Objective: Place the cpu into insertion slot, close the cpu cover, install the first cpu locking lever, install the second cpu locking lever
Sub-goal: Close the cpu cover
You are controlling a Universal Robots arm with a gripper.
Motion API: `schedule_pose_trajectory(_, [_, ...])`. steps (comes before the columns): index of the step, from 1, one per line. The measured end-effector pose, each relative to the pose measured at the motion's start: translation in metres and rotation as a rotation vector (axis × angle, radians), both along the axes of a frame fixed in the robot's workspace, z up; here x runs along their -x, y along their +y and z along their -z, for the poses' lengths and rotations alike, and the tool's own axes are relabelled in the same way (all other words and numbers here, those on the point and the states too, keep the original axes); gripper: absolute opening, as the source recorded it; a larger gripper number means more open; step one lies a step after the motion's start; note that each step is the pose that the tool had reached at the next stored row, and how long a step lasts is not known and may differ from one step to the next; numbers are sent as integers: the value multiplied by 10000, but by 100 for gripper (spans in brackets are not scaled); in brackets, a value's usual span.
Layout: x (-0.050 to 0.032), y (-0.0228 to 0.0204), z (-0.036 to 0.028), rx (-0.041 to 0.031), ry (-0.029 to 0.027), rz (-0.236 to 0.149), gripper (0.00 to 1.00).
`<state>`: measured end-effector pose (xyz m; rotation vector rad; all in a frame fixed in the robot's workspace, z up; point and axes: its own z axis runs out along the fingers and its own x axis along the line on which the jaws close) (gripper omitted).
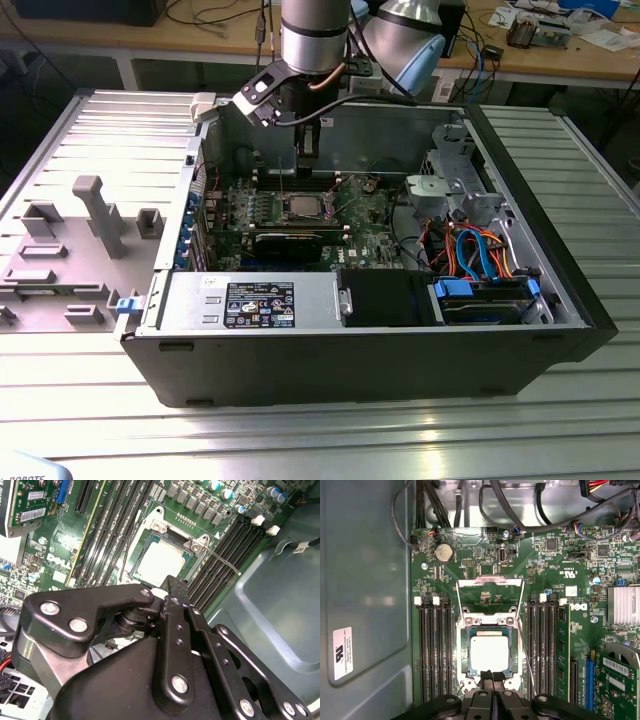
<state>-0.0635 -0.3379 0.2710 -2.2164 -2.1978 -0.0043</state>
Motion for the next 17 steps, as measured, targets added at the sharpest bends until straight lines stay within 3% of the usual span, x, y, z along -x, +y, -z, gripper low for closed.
schedule_pose_trajectory(17, [0, 0, -73, 0, 0, 0, 11])
